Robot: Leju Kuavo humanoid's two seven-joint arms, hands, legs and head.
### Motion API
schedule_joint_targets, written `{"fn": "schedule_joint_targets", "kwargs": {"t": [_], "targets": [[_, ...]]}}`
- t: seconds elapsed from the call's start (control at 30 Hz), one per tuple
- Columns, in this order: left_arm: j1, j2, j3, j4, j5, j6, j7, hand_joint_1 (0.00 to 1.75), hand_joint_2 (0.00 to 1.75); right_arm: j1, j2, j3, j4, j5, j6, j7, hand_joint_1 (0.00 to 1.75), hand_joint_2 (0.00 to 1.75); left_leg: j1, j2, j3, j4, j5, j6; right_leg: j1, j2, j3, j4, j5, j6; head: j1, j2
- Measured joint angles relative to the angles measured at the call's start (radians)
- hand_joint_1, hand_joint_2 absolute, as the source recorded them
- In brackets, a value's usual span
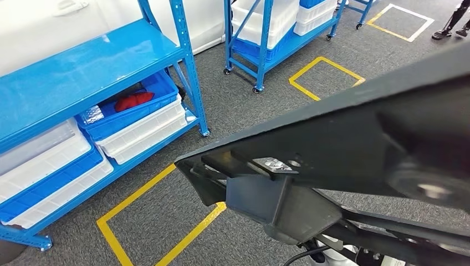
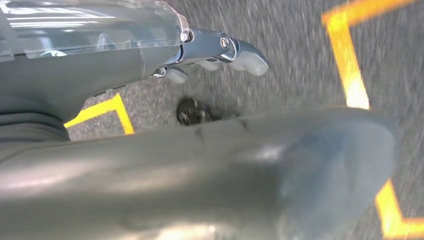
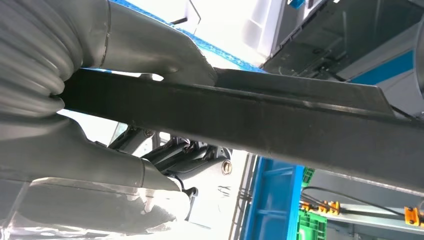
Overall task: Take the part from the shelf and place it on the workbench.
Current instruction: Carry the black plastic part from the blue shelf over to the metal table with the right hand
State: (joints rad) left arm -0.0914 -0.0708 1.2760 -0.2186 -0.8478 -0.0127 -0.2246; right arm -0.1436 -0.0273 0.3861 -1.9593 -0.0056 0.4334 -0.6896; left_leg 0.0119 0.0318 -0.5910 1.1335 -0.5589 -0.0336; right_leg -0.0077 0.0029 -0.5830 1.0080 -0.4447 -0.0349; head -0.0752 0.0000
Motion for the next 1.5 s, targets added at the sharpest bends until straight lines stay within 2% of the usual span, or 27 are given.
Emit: {"fn": "schedule_joint_targets", "kwargs": {"t": [0.07,0.1,0.13,0.17,0.23,0.3,0.37,0.43,0.5,0.57,0.6,0.63,0.7,0.77,0.8,0.87,0.93,1.0,1.07,1.1,1.13,1.2,1.27,1.33,1.4,1.43,1.5], "targets": [[0.006,0.000,0.000,0.000,-0.008,-0.007,0.002,0.00,0.00,-0.004,-0.001,0.010,0.021,0.002,0.001,0.010,1.75,1.75,0.000,-0.019,-0.058,0.126,-0.049,-0.002,0.002,0.024,-0.003,0.002,0.001,-0.003,0.000,0.000],[0.007,0.000,-0.001,0.000,-0.010,-0.009,0.002,0.00,0.00,-0.006,-0.002,0.013,0.033,0.004,0.002,0.013,1.75,1.75,0.000,-0.021,-0.070,0.148,-0.046,-0.001,0.003,0.037,-0.004,0.003,0.002,-0.003,0.000,0.000],[0.008,0.000,-0.002,0.000,-0.012,-0.011,0.002,0.00,0.00,-0.010,-0.003,0.016,0.048,0.004,0.003,0.015,1.75,1.75,0.000,-0.023,-0.064,0.132,-0.024,0.001,0.004,0.051,-0.004,0.006,0.002,-0.003,0.000,0.000],[0.008,0.000,-0.002,0.000,-0.014,-0.013,0.002,0.00,0.00,-0.016,-0.004,0.018,0.063,0.005,0.005,0.014,1.75,1.75,0.001,-0.030,-0.041,0.079,0.012,0.004,0.004,0.064,-0.004,0.009,0.002,-0.002,0.000,0.000],[0.009,0.001,-0.003,0.000,-0.015,-0.018,0.001,0.00,0.00,-0.034,-0.005,0.022,0.096,0.005,0.011,0.014,1.75,1.75,0.004,-0.083,0.014,-0.054,0.074,0.010,0.003,0.089,-0.009,0.016,0.002,0.002,0.000,0.000],[0.010,0.002,-0.003,0.000,-0.017,-0.019,0.002,0.00,0.00,-0.053,-0.007,0.028,0.127,0.005,0.016,0.014,1.75,1.75,0.005,-0.126,0.038,-0.118,0.090,0.015,-0.001,0.113,-0.022,0.020,0.007,0.015,0.000,0.000],[0.009,0.001,-0.004,0.000,-0.020,-0.019,0.004,0.00,0.00,-0.069,-0.009,0.033,0.156,0.006,0.018,0.014,1.75,1.75,0.004,-0.112,0.040,-0.126,0.092,0.022,-0.005,0.136,-0.031,0.018,0.014,0.031,0.000,0.000],[0.007,-0.001,-0.004,0.000,-0.024,-0.016,0.006,0.00,0.00,-0.088,-0.014,0.036,0.186,0.004,0.018,0.016,1.75,1.75,0.007,-0.084,0.044,-0.137,0.099,0.035,-0.001,0.098,-0.044,0.039,0.001,0.040,0.000,0.000],[0.007,-0.002,-0.005,0.000,-0.027,-0.011,0.007,0.00,0.00,-0.112,-0.018,0.041,0.216,0.000,0.018,0.017,1.75,1.75,0.005,-0.053,0.046,-0.143,0.102,0.045,0.001,0.029,-0.090,0.132,-0.053,0.045,0.000,0.000],[0.010,-0.001,-0.005,0.000,-0.028,-0.006,0.008,0.00,0.00,-0.129,-0.021,0.047,0.246,-0.007,0.018,0.016,1.75,1.75,0.002,-0.023,0.044,-0.143,0.101,0.048,-0.004,0.006,-0.151,0.259,-0.109,0.051,0.000,0.000],[0.010,-0.001,-0.005,0.000,-0.029,-0.004,0.008,0.00,0.00,-0.132,-0.024,0.049,0.259,-0.011,0.017,0.015,1.75,1.75,0.002,-0.008,0.044,-0.143,0.100,0.048,-0.006,0.004,-0.165,0.291,-0.114,0.054,0.000,0.000],[0.010,-0.001,-0.005,0.000,-0.029,-0.003,0.008,0.00,0.00,-0.135,-0.026,0.051,0.270,-0.014,0.017,0.013,1.75,1.75,0.002,0.005,0.044,-0.142,0.100,0.047,-0.008,0.000,-0.160,0.285,-0.102,0.055,0.000,0.000],[0.008,-0.001,-0.005,0.000,-0.029,0.000,0.009,0.00,0.00,-0.143,-0.030,0.054,0.286,-0.021,0.015,0.007,1.75,1.75,0.001,0.028,0.046,-0.141,0.097,0.043,-0.008,-0.025,-0.093,0.167,-0.041,0.053,0.000,0.000],[0.007,0.000,-0.005,0.000,-0.029,0.001,0.009,0.00,0.00,-0.157,-0.032,0.057,0.296,-0.028,0.010,-0.001,1.75,1.75,-0.004,0.046,0.048,-0.137,0.091,0.034,0.002,-0.072,-0.029,0.047,-0.007,0.040,0.000,0.000],[0.006,0.002,-0.005,0.000,-0.029,0.000,0.009,0.00,0.00,-0.162,-0.034,0.058,0.300,-0.032,0.005,-0.004,1.75,1.75,-0.007,0.055,0.049,-0.136,0.089,0.029,0.007,-0.085,-0.018,0.022,-0.004,0.033,0.000,0.000],[0.005,0.005,-0.005,0.000,-0.031,-0.002,0.008,0.00,0.00,-0.167,-0.038,0.059,0.305,-0.039,-0.006,-0.007,1.75,1.75,-0.009,0.074,0.052,-0.136,0.086,0.017,0.011,-0.070,-0.021,0.015,-0.004,0.019,0.000,0.000],[0.004,0.010,-0.005,0.000,-0.032,-0.002,0.008,0.00,0.00,-0.165,-0.044,0.057,0.304,-0.046,-0.013,-0.007,1.75,1.75,-0.005,0.056,0.048,-0.120,0.069,0.006,0.007,-0.047,-0.021,0.009,0.001,0.008,0.000,0.000],[0.006,0.016,-0.005,0.000,-0.033,-0.003,0.005,0.00,0.00,-0.164,-0.047,0.054,0.300,-0.049,-0.016,-0.008,1.75,1.75,0.000,0.007,0.011,-0.031,0.014,0.000,0.004,-0.024,-0.020,0.005,0.005,-0.002,0.000,0.000],[0.011,0.020,-0.005,0.000,-0.031,-0.007,-0.001,0.00,0.00,-0.161,-0.047,0.046,0.298,-0.048,-0.016,-0.008,1.75,1.75,0.001,-0.018,-0.055,0.109,-0.045,-0.002,0.005,0.003,-0.021,0.007,0.006,-0.007,0.000,0.000],[0.013,0.023,-0.005,0.000,-0.031,-0.010,-0.006,0.00,0.00,-0.160,-0.047,0.041,0.298,-0.047,-0.016,-0.008,1.75,1.75,0.001,-0.021,-0.079,0.155,-0.053,-0.002,0.006,0.018,-0.021,0.008,0.006,-0.007,0.000,0.000],[0.014,0.025,-0.005,0.000,-0.030,-0.014,-0.011,0.00,0.00,-0.159,-0.047,0.036,0.298,-0.048,-0.016,-0.007,1.75,1.75,0.001,-0.022,-0.087,0.162,-0.041,-0.001,0.007,0.033,-0.021,0.010,0.006,-0.007,0.000,0.000],[0.012,0.031,-0.005,0.000,-0.030,-0.019,-0.019,0.00,0.00,-0.158,-0.047,0.022,0.294,-0.054,-0.014,-0.007,1.75,1.75,0.001,-0.032,-0.052,0.067,0.030,0.004,0.007,0.062,-0.020,0.014,0.005,-0.005,0.000,0.000],[0.009,0.037,-0.005,0.000,-0.031,-0.023,-0.025,0.00,0.00,-0.159,-0.048,0.003,0.285,-0.065,-0.008,-0.007,1.75,1.75,0.004,-0.076,0.002,-0.061,0.085,0.012,0.006,0.087,-0.023,0.020,0.004,0.002,0.000,0.000],[0.007,0.041,-0.005,0.000,-0.035,-0.025,-0.026,0.00,0.00,-0.155,-0.050,-0.015,0.274,-0.074,-0.001,-0.008,1.75,1.75,0.003,-0.104,0.023,-0.113,0.094,0.018,0.004,0.109,-0.031,0.021,0.008,0.015,0.000,0.000],[0.006,0.041,-0.007,0.000,-0.040,-0.024,-0.024,0.00,0.00,-0.143,-0.054,-0.033,0.258,-0.077,0.002,-0.008,1.75,1.75,0.004,-0.088,0.027,-0.122,0.098,0.027,0.000,0.123,-0.035,0.020,0.011,0.028,0.000,0.000],[0.004,0.042,-0.008,0.000,-0.042,-0.022,-0.021,0.00,0.00,-0.135,-0.057,-0.043,0.249,-0.077,0.003,-0.008,1.75,1.75,0.005,-0.077,0.029,-0.126,0.101,0.034,0.001,0.110,-0.040,0.029,0.004,0.033,0.000,0.000],[0.003,0.042,-0.010,0.000,-0.042,-0.015,-0.013,0.00,0.00,-0.122,-0.060,-0.063,0.230,-0.074,0.006,-0.008,1.75,1.75,0.005,-0.053,0.031,-0.133,0.105,0.046,0.003,0.056,-0.075,0.103,-0.042,0.039,0.000,0.000]]}}
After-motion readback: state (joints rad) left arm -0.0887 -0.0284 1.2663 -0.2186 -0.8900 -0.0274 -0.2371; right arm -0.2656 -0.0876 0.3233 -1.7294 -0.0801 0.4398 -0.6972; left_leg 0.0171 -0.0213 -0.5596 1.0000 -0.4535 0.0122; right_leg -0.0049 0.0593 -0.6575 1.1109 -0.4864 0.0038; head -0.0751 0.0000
